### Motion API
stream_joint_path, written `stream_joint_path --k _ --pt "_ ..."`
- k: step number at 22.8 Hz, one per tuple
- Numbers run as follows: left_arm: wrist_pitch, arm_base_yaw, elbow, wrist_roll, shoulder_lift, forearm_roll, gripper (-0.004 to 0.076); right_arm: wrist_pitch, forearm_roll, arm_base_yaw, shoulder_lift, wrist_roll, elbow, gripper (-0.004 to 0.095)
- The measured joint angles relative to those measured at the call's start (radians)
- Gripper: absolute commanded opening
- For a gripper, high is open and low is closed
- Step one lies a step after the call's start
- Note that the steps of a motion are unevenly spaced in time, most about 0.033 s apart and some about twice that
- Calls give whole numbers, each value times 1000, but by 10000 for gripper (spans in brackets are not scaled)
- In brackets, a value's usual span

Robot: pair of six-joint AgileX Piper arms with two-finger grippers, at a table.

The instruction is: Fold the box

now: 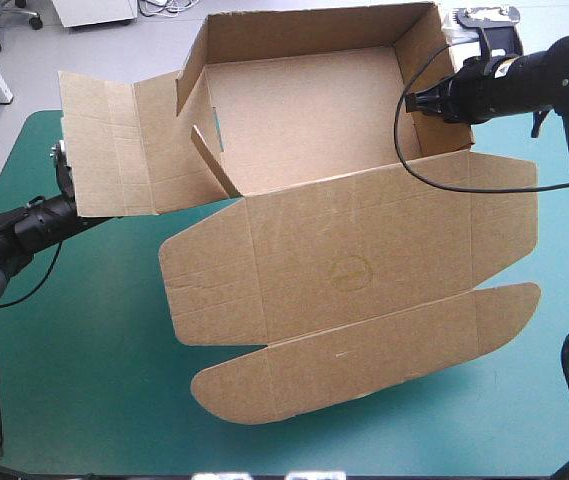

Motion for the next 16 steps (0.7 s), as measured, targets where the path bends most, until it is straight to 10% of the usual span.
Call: stream_joint_path --k 16 --pt "60 -102 -118 -140 -29 -8 11 -1 18 0 -2 -53 168 -15"
